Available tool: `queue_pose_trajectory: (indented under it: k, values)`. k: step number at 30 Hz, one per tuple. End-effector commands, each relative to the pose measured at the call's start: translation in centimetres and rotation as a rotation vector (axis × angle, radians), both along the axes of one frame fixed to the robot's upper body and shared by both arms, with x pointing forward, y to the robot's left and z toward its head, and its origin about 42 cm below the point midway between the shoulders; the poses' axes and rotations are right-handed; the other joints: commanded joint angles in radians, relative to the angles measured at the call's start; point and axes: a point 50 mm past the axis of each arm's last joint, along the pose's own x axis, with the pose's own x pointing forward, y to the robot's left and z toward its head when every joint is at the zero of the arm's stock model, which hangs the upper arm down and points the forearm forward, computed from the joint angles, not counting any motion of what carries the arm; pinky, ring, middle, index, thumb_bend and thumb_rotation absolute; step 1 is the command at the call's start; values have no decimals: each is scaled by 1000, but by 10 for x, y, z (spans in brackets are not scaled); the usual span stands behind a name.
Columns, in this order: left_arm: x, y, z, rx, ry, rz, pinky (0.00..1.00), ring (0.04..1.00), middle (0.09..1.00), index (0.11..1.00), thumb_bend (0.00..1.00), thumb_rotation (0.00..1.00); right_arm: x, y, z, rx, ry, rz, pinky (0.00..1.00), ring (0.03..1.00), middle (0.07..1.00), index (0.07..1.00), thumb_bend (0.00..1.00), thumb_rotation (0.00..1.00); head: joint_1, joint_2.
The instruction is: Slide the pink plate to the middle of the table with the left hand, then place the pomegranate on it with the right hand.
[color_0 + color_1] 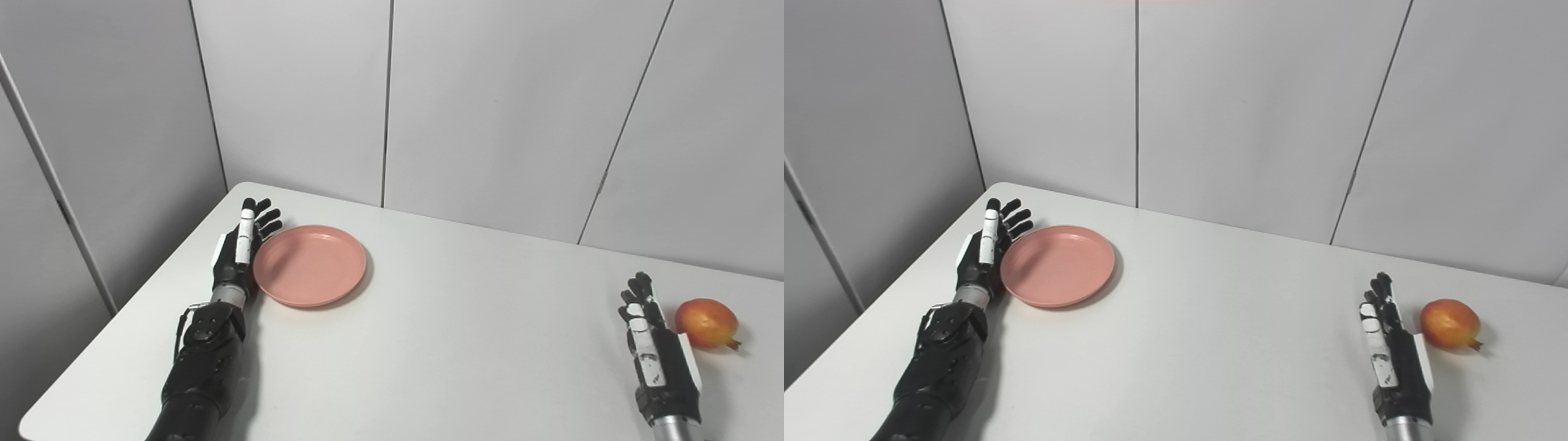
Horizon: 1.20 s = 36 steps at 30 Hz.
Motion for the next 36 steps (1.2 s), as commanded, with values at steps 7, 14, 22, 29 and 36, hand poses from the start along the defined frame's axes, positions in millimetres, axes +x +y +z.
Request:
queue_pose_trajectory:
  k: [7, 14, 22, 29, 36]
  values:
    - [14, -37, 27, 82, -58, -122, 834, 858, 859, 851, 698, 1000, -5, 5, -7, 20, -3, 3, 998, 989, 994, 998, 474, 860, -18, 10]
    - [11, -66, 24, 98, -31, -184, 885, 892, 887, 883, 708, 1000, -3, 9, -9, 34, 14, -2, 1000, 987, 989, 988, 529, 859, -40, 19]
    - [10, -88, 22, 67, -34, -206, 876, 899, 897, 896, 756, 1000, -4, 10, -7, 25, 11, -6, 971, 972, 982, 986, 503, 842, -74, 32]
    - [4, -104, 21, 46, -21, -238, 905, 913, 909, 908, 689, 1000, -5, 13, -8, 25, 25, -16, 970, 966, 977, 974, 535, 832, -113, 48]
    - [-1, -121, 21, 47, -14, -296, 901, 921, 919, 920, 686, 1000, -5, 15, -7, 3, 36, -33, 943, 951, 964, 955, 559, 828, -151, 66]
